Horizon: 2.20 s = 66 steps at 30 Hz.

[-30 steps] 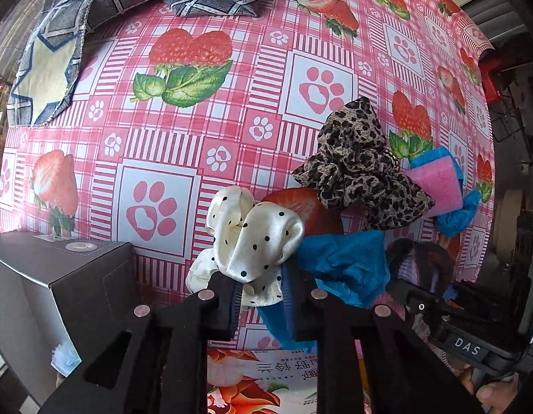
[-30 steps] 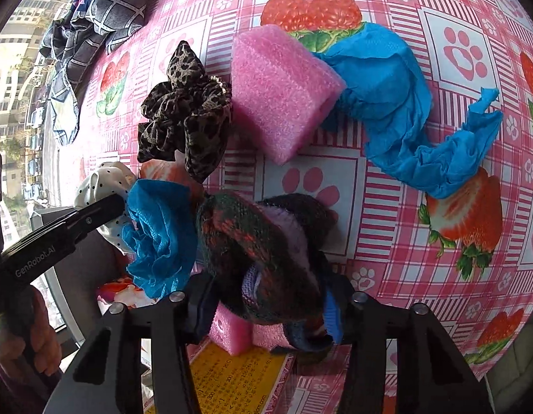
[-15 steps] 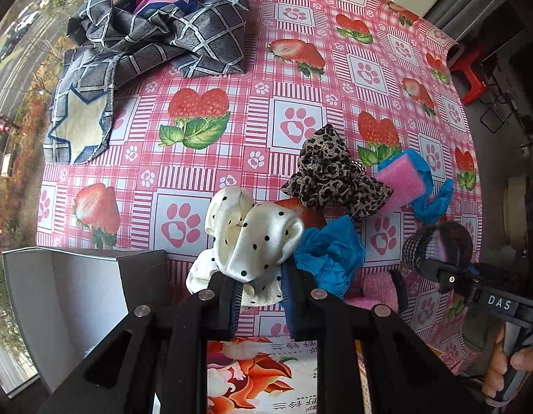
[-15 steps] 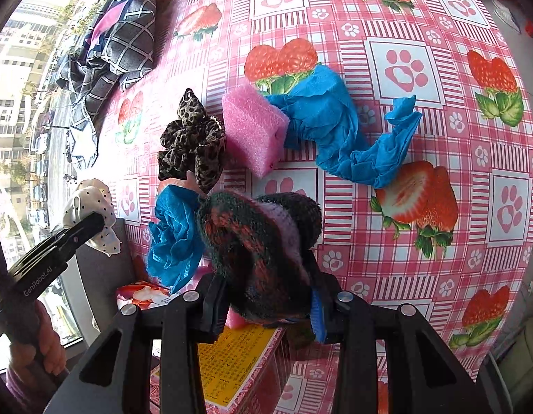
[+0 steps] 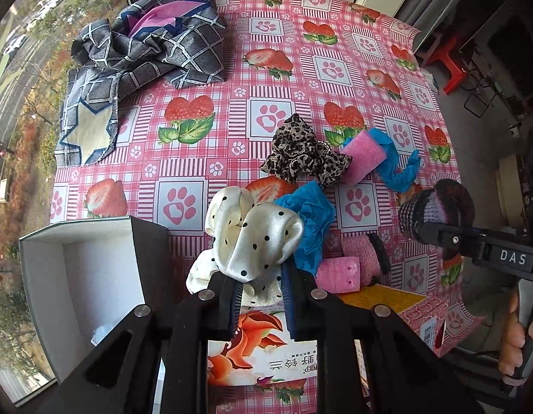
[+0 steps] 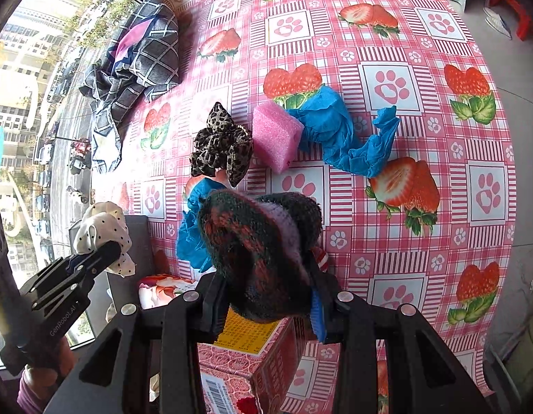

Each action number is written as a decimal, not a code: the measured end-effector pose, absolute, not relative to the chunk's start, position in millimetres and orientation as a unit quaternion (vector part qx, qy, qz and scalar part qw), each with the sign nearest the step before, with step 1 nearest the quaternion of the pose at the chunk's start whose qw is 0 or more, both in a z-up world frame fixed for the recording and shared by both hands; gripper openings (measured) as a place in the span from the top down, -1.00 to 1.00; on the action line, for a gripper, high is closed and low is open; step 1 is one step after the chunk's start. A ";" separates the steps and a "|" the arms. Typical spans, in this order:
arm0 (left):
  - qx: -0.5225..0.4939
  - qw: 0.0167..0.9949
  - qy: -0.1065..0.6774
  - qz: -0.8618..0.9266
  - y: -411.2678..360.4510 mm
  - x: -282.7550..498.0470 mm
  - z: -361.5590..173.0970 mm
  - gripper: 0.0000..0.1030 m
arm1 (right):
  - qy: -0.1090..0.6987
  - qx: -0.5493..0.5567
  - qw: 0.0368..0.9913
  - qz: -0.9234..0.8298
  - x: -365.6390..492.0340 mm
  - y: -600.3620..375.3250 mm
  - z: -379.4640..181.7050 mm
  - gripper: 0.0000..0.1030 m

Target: Organize soft objects

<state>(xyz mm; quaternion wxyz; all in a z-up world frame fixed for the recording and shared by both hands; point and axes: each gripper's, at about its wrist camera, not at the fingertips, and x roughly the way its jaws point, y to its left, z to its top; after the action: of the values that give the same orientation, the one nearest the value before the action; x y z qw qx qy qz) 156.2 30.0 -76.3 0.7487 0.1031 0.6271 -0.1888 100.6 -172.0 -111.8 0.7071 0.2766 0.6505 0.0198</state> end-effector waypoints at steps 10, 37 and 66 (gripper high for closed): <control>0.122 0.759 0.609 -0.197 43.8 116.6 -39.2 0.57 | 0.619 0.252 0.743 0.006 73.8 -156.0 -59.0 0.23; 0.151 0.759 0.588 -0.237 87.4 43.0 15.8 0.57 | 0.619 0.184 0.764 0.005 -5.5 -71.5 14.4 0.23; 0.108 0.782 0.584 -0.190 152.9 51.4 23.8 0.57 | 0.630 0.122 0.764 0.066 18.7 7.1 21.3 0.23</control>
<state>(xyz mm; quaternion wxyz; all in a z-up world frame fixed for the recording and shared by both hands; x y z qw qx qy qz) 51.4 152.9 23.8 0.7818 0.1085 0.5838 -0.1901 18.7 7.1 21.3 0.7643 0.1223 0.6296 0.0663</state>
